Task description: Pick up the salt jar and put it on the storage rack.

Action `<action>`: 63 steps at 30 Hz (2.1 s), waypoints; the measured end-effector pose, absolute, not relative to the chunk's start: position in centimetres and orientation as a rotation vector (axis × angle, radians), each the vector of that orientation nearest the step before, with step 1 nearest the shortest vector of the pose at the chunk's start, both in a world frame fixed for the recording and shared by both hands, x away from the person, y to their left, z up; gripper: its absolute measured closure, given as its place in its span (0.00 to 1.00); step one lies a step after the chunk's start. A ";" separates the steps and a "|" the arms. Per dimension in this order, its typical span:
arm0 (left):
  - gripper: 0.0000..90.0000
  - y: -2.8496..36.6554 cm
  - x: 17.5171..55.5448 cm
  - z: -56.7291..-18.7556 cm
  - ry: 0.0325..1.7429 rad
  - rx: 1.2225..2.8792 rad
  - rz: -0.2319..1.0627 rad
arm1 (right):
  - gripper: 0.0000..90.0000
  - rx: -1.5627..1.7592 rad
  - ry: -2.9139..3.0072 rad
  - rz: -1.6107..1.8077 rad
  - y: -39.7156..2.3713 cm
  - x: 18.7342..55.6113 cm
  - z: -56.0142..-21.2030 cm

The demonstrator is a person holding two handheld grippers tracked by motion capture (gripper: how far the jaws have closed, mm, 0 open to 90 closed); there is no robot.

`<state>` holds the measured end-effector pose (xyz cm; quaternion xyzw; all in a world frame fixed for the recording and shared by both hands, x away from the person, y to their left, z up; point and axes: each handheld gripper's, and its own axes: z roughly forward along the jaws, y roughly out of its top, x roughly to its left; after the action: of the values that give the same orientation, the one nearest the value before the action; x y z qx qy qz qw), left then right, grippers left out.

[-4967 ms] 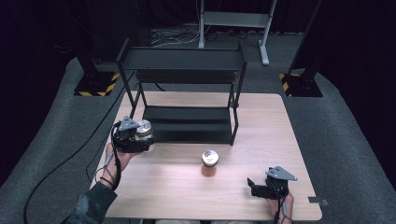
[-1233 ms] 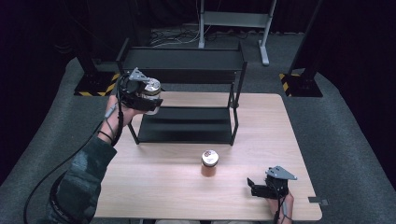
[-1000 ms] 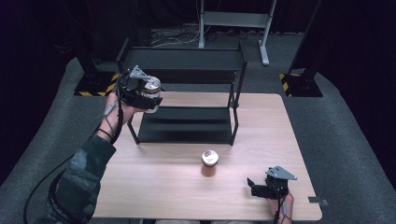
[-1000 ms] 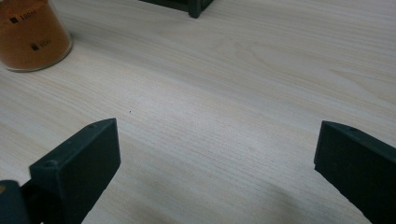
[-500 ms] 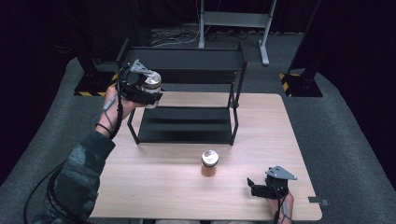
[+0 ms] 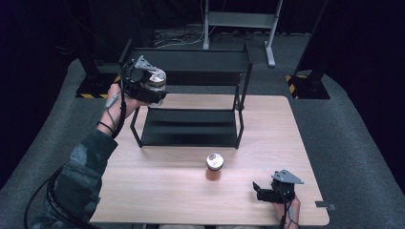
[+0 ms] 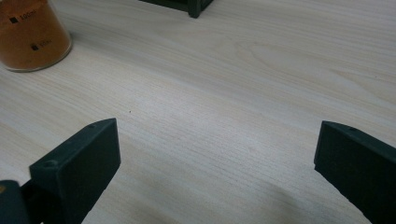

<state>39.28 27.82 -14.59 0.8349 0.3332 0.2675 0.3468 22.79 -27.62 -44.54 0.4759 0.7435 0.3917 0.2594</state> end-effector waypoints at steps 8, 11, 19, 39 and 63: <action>0.34 27.7 39.3 -13.8 0.859 2.164 0.700 | 0.00 1.290 2.017 1.059 -27.6 22.8 -44.5; 0.34 27.7 39.3 -13.5 0.856 2.165 0.705 | 0.00 1.293 2.016 1.060 -27.6 22.8 -44.5; 0.34 27.4 39.3 -12.5 0.847 2.162 0.717 | 0.00 1.291 2.019 1.057 -27.6 22.9 -44.5; 0.34 26.6 40.0 -10.6 0.837 2.151 0.728 | 0.00 1.293 2.017 1.056 -27.6 22.9 -44.5; 0.34 25.4 41.3 -8.8 0.866 2.121 0.744 | 0.00 1.293 2.018 1.057 -27.6 22.9 -44.5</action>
<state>41.33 25.35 -8.79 0.8222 0.3355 0.2884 0.3583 22.86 -27.57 -44.48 0.4768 0.7444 0.3897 0.2582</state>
